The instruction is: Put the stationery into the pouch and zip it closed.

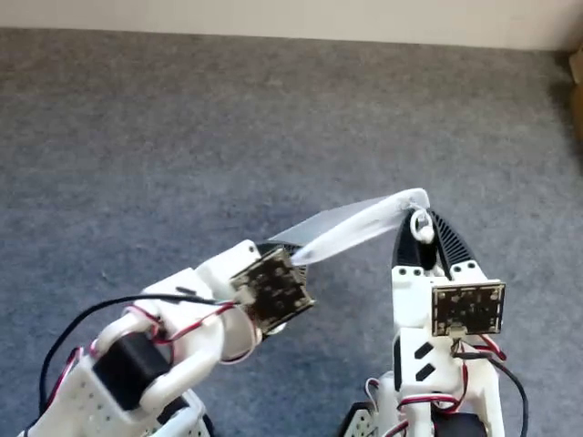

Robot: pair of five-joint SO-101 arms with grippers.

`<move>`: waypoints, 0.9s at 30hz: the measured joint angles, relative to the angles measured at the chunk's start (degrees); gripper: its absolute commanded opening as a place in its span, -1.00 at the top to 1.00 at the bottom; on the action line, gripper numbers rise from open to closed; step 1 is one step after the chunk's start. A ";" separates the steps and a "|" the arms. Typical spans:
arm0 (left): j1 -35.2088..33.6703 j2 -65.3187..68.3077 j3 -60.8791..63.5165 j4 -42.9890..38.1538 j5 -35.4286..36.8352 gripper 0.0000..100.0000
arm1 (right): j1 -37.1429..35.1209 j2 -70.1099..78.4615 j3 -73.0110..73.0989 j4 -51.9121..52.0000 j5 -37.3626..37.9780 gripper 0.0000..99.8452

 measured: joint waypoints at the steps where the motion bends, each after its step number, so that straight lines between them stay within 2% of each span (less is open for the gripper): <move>1: -0.44 -0.88 0.00 0.00 0.00 0.99 | 0.00 0.00 0.00 -0.09 0.00 0.98; 9: -1.67 -2.81 0.00 0.09 0.09 0.99 | 0.00 0.00 0.00 -0.09 -2.46 0.98; 18: -8.44 -3.16 0.00 1.32 0.18 0.99 | 2.02 0.62 0.09 -0.62 -2.55 0.98; 27: -8.88 -3.96 0.00 1.58 0.18 0.99 | 2.11 0.62 0.09 -0.62 -2.55 0.98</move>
